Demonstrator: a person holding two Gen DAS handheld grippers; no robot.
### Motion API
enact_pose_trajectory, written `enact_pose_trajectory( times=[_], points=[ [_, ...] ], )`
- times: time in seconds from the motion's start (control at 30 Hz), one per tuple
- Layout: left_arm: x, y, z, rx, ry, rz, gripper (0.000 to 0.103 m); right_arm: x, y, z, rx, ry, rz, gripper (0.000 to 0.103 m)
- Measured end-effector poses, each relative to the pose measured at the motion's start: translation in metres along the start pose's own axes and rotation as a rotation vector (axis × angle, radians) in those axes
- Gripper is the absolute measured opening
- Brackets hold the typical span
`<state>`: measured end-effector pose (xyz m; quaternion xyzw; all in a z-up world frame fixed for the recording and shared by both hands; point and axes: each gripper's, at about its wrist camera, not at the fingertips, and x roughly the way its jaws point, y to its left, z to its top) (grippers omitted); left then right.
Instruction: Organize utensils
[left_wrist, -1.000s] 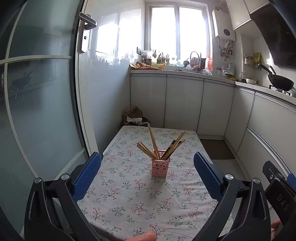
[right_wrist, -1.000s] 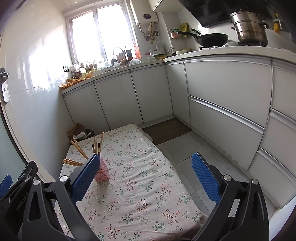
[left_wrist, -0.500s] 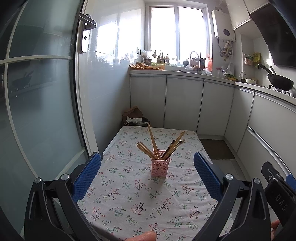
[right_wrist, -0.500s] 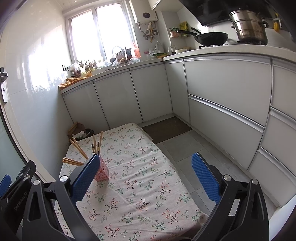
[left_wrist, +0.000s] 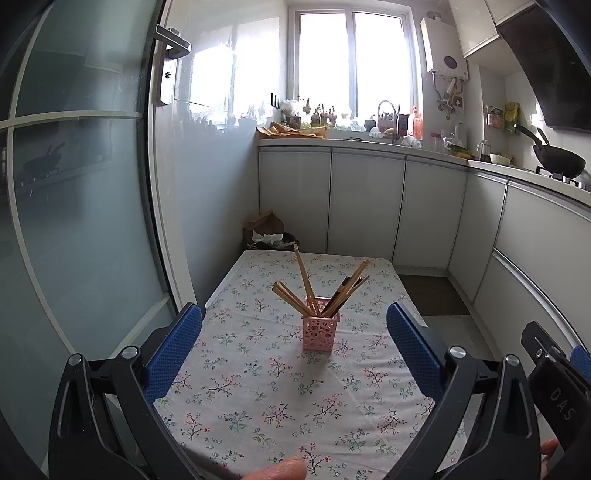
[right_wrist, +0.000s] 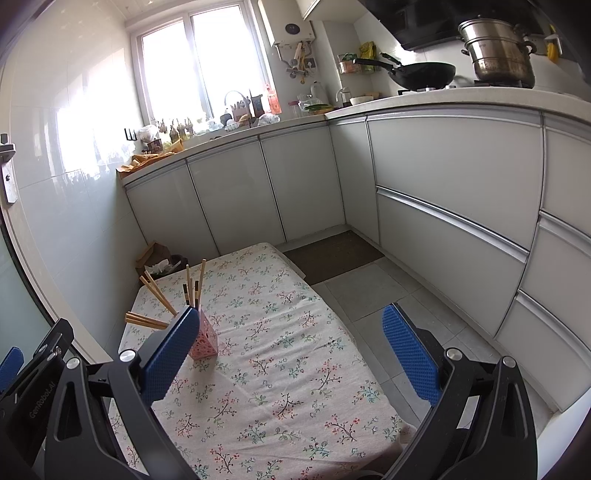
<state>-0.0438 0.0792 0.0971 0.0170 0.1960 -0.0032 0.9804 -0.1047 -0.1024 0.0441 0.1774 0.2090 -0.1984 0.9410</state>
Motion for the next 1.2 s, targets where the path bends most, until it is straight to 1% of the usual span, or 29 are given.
enact_pose_trajectory(
  times=[0.13,0.33,0.4,0.43,0.5,0.57,0.7,0.77,0.83,0.87,0.9,0.93,0.97,1.13,1.2],
  points=[
    [0.001,-0.003,-0.002,0.021,0.002,0.008,0.096,0.001,0.000,-0.001,0.001,0.003,-0.001,0.097],
    [-0.001,-0.003,-0.003,0.016,-0.010,0.006,0.096,0.001,-0.001,-0.001,0.003,0.007,0.001,0.097],
    [-0.001,-0.003,-0.002,0.015,-0.017,-0.001,0.096,0.002,-0.001,-0.001,0.004,0.010,0.003,0.097],
    [-0.002,-0.003,-0.003,0.011,-0.017,-0.020,0.096,0.002,-0.001,-0.001,0.004,0.011,0.004,0.097],
    [0.004,-0.002,-0.003,-0.003,0.033,-0.068,0.096,0.002,-0.001,-0.001,0.004,0.011,0.005,0.097],
    [0.010,-0.002,-0.004,-0.015,0.073,-0.098,0.096,0.002,-0.001,-0.001,0.003,0.011,0.005,0.097],
    [0.010,-0.003,-0.006,-0.010,0.058,-0.067,0.096,0.003,-0.001,-0.001,0.003,0.012,0.005,0.097],
    [0.004,-0.002,-0.005,-0.013,0.023,-0.043,0.095,0.004,-0.001,-0.002,0.003,0.015,0.005,0.097],
    [0.000,-0.002,-0.003,-0.011,-0.005,-0.026,0.090,0.004,0.000,-0.003,0.004,0.017,0.006,0.097],
    [-0.001,-0.002,-0.002,-0.005,-0.010,-0.026,0.090,0.004,0.000,-0.003,0.003,0.016,0.005,0.097],
    [-0.001,-0.003,-0.002,-0.002,-0.014,-0.031,0.092,0.004,0.001,-0.003,-0.001,0.013,0.004,0.097],
    [-0.002,-0.003,-0.001,-0.004,-0.016,-0.034,0.096,0.003,0.002,-0.003,-0.004,0.008,0.003,0.097],
    [-0.003,-0.003,-0.001,-0.002,-0.020,-0.040,0.096,0.002,0.002,-0.003,-0.006,0.003,0.001,0.097],
    [-0.007,0.000,0.000,-0.013,-0.037,-0.013,0.096,0.003,0.002,-0.001,-0.009,-0.004,-0.010,0.097],
    [-0.008,0.001,0.001,-0.011,-0.040,-0.013,0.096,0.003,0.002,-0.002,-0.009,-0.002,-0.012,0.097]
  ],
)
